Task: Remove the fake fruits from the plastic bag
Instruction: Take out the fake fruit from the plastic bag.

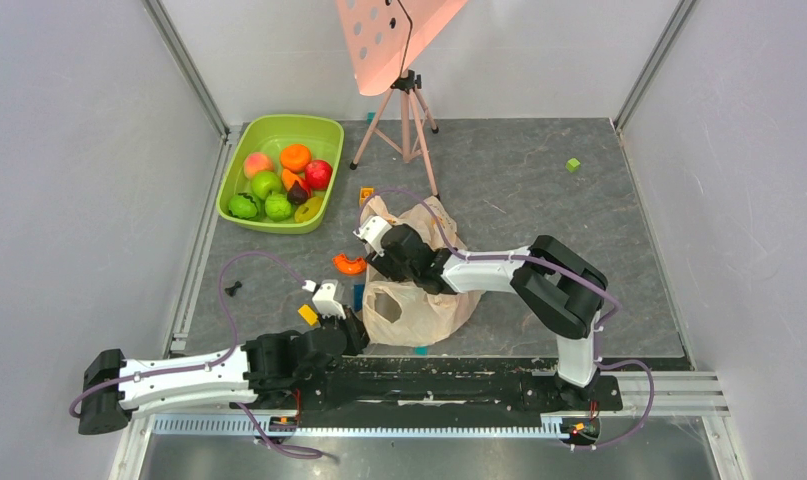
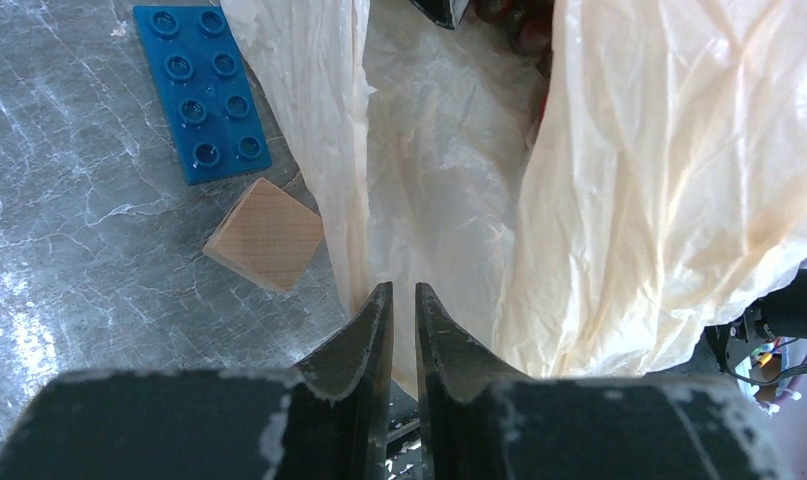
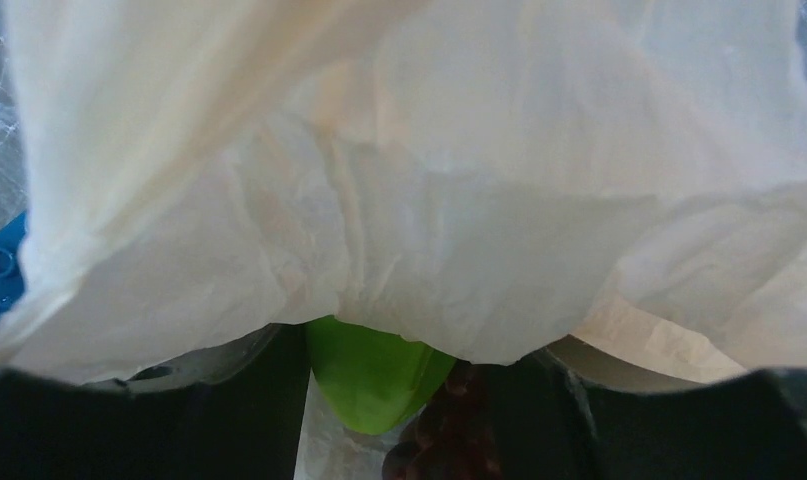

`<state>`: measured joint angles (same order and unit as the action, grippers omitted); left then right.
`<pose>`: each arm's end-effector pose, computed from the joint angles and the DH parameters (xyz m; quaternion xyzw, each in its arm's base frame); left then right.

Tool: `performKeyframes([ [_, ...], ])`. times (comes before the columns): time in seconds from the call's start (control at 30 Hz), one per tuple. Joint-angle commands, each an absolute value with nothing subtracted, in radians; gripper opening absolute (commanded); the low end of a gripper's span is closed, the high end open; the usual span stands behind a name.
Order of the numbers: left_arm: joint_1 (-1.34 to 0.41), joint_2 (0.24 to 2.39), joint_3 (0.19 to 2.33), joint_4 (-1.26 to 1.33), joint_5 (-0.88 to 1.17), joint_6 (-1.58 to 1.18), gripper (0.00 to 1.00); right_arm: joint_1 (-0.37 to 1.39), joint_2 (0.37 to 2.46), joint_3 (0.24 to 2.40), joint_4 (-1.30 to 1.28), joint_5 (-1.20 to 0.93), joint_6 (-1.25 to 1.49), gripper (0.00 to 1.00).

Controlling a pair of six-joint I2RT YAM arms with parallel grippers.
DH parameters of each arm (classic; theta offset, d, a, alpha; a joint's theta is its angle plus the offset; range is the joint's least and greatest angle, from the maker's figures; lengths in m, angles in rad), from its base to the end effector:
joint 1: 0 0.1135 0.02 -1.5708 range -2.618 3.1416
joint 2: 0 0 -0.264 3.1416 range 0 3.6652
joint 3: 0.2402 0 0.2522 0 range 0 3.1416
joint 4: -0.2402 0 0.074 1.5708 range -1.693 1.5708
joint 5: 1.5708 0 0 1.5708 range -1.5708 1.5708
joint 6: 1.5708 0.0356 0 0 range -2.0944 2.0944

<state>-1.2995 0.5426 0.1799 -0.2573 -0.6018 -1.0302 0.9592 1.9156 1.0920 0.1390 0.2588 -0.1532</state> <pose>0.0538 -0.1182 0.1590 -0.0204 0.8597 -0.2975 0.4147 0.2393 0.3253 0.1545 -0.4260 0.7900 0.0595 0.4368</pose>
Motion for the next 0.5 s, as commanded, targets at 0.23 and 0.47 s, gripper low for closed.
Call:
performKeyframes([
  [0.23, -1.304, 0.497, 0.194, -0.289, -0.666, -1.053, 0.2, 0.96, 1.672, 0.907, 0.151, 0.117, -0.082, 0.39],
  [0.47, -1.304, 0.466, 0.219, -0.308, -0.681, -1.032, 0.3, 0.976, 1.503, 0.814, 0.03, -0.084, -0.053, 0.37],
])
